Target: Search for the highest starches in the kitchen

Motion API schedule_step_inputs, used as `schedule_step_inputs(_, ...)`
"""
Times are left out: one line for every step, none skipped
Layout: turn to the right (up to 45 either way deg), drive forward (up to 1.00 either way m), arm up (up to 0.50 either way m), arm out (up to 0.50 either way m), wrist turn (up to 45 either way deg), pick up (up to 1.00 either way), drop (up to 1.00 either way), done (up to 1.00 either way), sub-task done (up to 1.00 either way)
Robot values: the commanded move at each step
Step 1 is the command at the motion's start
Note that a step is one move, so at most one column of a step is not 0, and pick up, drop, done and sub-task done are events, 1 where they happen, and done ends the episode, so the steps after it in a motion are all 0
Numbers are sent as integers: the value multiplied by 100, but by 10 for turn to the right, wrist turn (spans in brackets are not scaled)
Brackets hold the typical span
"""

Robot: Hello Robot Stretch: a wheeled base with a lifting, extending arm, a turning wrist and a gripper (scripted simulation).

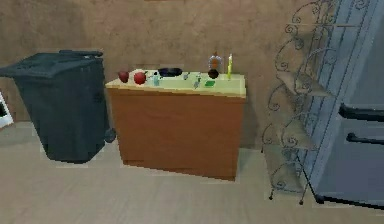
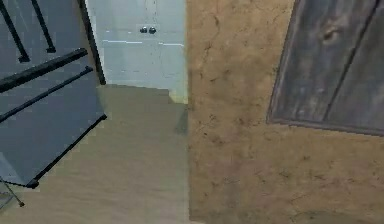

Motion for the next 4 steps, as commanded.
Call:
schedule_step_inputs(240, 0, 0, 0, 0, 0, 0, 0, 0)
schedule_step_inputs(0, 80, 0, 0, 0, 0, 0, 0, 0)
schedule_step_inputs(-270, 0, 0, 0, 0, 0, 0, 0, 0)
schedule_step_inputs(0, 100, 0, 0, 0, 0, 0, 0, 0)
